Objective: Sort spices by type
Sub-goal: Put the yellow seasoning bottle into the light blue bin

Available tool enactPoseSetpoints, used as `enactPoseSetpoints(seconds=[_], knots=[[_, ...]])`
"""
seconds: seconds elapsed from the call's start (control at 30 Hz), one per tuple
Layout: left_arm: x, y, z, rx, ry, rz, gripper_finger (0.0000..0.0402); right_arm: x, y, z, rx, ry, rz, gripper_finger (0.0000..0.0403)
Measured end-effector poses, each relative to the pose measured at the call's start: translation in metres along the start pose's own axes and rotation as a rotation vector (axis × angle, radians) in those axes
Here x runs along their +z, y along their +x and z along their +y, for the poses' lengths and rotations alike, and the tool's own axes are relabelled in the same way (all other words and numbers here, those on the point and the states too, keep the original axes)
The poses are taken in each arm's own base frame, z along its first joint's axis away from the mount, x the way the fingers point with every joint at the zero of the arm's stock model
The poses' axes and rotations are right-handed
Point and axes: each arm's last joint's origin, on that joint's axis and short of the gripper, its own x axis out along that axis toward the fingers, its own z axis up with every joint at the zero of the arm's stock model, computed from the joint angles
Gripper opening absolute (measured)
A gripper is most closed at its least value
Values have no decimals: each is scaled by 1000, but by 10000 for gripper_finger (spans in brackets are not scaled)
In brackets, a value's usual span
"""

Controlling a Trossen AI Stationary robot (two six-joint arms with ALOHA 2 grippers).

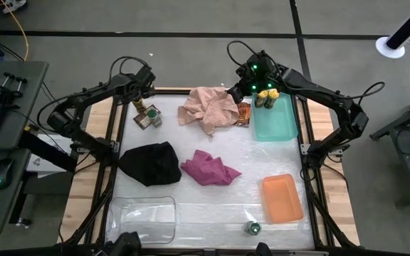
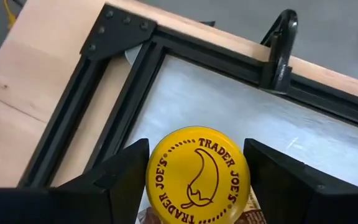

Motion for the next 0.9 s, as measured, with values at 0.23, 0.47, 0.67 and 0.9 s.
enactPoseSetpoints(seconds=[0.23,0.47,0.67,0.9], knots=[[-8,1,-1,-1,-9,16,245,0,0,0,-7,0,-2,16],[-11,0,-2,-19,4,47,245,0,0,0,-12,0,-4,16],[-18,-3,-6,-41,72,71,237,0,0,-1,-34,0,-11,16],[-20,-5,-8,-46,126,55,197,1,-1,-1,-34,0,-19,16]])
